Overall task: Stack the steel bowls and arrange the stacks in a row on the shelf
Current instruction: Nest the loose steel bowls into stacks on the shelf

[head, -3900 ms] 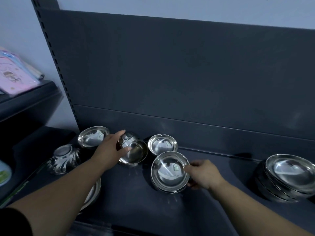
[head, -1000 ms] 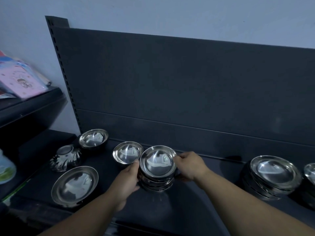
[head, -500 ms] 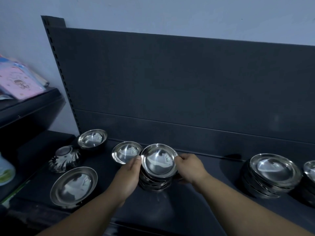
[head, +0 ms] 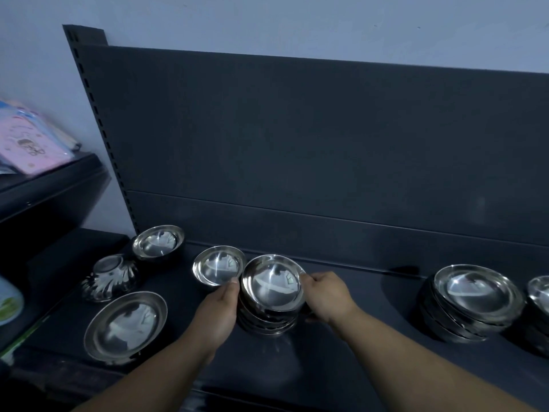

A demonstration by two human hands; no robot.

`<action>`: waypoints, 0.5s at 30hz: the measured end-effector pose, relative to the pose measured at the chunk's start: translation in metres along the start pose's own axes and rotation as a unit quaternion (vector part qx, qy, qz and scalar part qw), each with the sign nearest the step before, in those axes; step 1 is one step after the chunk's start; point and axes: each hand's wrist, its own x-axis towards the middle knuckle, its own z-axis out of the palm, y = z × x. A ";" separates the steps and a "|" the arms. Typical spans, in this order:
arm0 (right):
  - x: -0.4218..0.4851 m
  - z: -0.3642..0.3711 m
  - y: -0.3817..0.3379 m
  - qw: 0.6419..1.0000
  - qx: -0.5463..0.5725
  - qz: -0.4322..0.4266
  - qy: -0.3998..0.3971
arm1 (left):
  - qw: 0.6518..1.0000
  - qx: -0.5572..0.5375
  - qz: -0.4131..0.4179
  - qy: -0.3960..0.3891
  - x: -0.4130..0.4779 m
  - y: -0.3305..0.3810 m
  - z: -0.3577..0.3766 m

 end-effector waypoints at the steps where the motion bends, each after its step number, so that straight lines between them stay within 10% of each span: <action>1: 0.000 0.000 -0.001 1.000 -0.008 -0.006 0.002 | 1.000 -0.002 -0.006 0.002 0.000 -0.001 0.000; 9: -0.009 -0.004 0.002 0.995 -0.094 -0.013 -0.011 | 0.996 -0.075 -0.046 -0.021 -0.004 -0.001 0.001; 15: -0.024 -0.007 0.018 0.992 0.089 0.045 -0.073 | 0.988 -0.128 -0.054 -0.060 -0.008 0.001 0.010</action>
